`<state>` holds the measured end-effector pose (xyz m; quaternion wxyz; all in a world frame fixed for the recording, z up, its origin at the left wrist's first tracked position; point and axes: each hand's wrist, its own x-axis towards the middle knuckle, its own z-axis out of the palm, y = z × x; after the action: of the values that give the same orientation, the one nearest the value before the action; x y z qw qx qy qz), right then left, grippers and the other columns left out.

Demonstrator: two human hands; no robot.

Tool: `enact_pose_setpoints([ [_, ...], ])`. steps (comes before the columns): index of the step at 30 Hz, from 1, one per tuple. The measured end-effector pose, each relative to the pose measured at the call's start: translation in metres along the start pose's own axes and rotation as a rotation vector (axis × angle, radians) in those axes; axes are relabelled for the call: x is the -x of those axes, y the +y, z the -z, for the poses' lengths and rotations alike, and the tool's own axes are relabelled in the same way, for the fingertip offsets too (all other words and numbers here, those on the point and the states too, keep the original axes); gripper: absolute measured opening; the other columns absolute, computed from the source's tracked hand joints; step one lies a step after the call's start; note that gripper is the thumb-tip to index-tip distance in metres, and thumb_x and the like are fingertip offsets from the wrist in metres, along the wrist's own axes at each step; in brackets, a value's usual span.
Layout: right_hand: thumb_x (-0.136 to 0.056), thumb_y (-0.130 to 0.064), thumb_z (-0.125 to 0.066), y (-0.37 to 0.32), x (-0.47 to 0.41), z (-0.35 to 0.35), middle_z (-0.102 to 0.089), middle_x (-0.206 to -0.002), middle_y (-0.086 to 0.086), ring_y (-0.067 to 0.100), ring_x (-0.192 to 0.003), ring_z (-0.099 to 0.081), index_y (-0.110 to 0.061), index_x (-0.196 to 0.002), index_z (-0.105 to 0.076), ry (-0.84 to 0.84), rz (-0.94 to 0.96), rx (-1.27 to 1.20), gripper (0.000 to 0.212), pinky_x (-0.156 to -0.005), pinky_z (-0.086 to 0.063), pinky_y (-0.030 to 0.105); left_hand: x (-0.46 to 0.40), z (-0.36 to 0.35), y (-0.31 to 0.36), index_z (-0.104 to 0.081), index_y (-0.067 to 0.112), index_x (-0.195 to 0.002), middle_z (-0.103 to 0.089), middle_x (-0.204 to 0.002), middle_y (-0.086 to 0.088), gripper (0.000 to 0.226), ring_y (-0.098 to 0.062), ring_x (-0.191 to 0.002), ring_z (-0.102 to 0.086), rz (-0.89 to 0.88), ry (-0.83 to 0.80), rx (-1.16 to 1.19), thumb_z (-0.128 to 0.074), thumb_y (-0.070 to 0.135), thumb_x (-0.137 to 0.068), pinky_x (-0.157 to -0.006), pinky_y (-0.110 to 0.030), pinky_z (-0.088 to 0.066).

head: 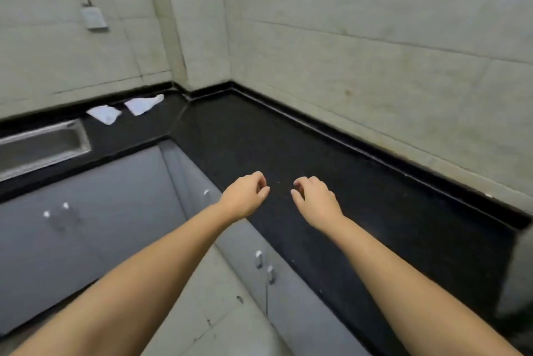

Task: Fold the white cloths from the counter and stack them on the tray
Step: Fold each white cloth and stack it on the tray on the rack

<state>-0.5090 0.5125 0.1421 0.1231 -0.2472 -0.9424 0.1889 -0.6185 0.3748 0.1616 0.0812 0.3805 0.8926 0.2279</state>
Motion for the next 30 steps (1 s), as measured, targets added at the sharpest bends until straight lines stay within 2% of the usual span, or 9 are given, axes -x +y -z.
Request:
enact_pose_setpoints([
  [6, -0.098, -0.035, -0.04, -0.085, -0.049, -0.099, -0.05, -0.128, 0.003, 0.024, -0.118, -0.047, -0.019, -0.132, -0.045, -0.128, 0.183, 0.074, 0.037, -0.094, -0.04, 0.039, 0.01, 0.023, -0.141, -0.053, 0.017, -0.089, -0.064, -0.096, -0.005, 0.012, -0.027, -0.093, -0.06, 0.213, 0.035, -0.003, -0.05, 0.028, -0.092, -0.082, -0.038, -0.049],
  [10, -0.099, -0.035, -0.037, -0.121, -0.094, -0.152, -0.05, -0.129, 0.001, 0.022, -0.118, -0.047, -0.021, -0.132, -0.044, -0.23, 0.259, 0.131, 0.037, -0.092, -0.038, 0.037, -0.009, 0.028, -0.204, -0.057, 0.011, -0.096, -0.065, -0.097, -0.008, 0.02, -0.026, -0.092, -0.06, 0.324, 0.054, 0.082, -0.052, 0.03, -0.092, -0.081, -0.037, -0.05],
  [15, -0.1, -0.035, -0.035, -0.164, -0.182, -0.201, -0.049, -0.129, 0.001, 0.021, -0.119, -0.046, -0.021, -0.134, -0.043, -0.272, 0.345, 0.142, 0.037, -0.093, -0.037, 0.035, -0.076, 0.05, -0.277, -0.057, 0.013, -0.097, -0.065, -0.099, -0.007, 0.017, -0.026, -0.094, -0.06, 0.38, 0.1, 0.109, -0.051, 0.029, -0.092, -0.081, -0.036, -0.049],
  [19, -0.1, -0.035, -0.035, -0.197, -0.26, -0.232, -0.049, -0.128, 0.001, 0.02, -0.118, -0.046, -0.021, -0.133, -0.043, -0.318, 0.376, 0.133, 0.037, -0.094, -0.038, 0.035, -0.132, 0.072, -0.332, -0.057, 0.014, -0.097, -0.065, -0.101, -0.007, 0.017, -0.026, -0.095, -0.06, 0.436, 0.062, 0.098, -0.05, 0.029, -0.093, -0.083, -0.038, -0.05],
  [24, -0.1, -0.035, -0.035, -0.229, -0.343, -0.26, -0.049, -0.127, 0.001, 0.019, -0.117, -0.047, -0.02, -0.132, -0.043, -0.376, 0.427, 0.157, 0.036, -0.096, -0.04, 0.035, -0.187, 0.093, -0.389, -0.056, 0.015, -0.099, -0.063, -0.102, -0.005, 0.017, -0.023, -0.095, -0.058, 0.499, 0.053, 0.105, -0.048, 0.029, -0.095, -0.081, -0.034, -0.048],
  [30, -0.1, -0.035, -0.035, -0.264, -0.433, -0.296, -0.049, -0.128, 0.0, 0.018, -0.117, -0.047, -0.021, -0.133, -0.043, -0.384, 0.44, 0.145, 0.037, -0.096, -0.04, 0.034, -0.267, 0.115, -0.458, -0.057, 0.011, -0.1, -0.062, -0.101, -0.007, 0.018, -0.024, -0.094, -0.058, 0.534, 0.063, 0.132, -0.048, 0.027, -0.095, -0.081, -0.034, -0.048],
])
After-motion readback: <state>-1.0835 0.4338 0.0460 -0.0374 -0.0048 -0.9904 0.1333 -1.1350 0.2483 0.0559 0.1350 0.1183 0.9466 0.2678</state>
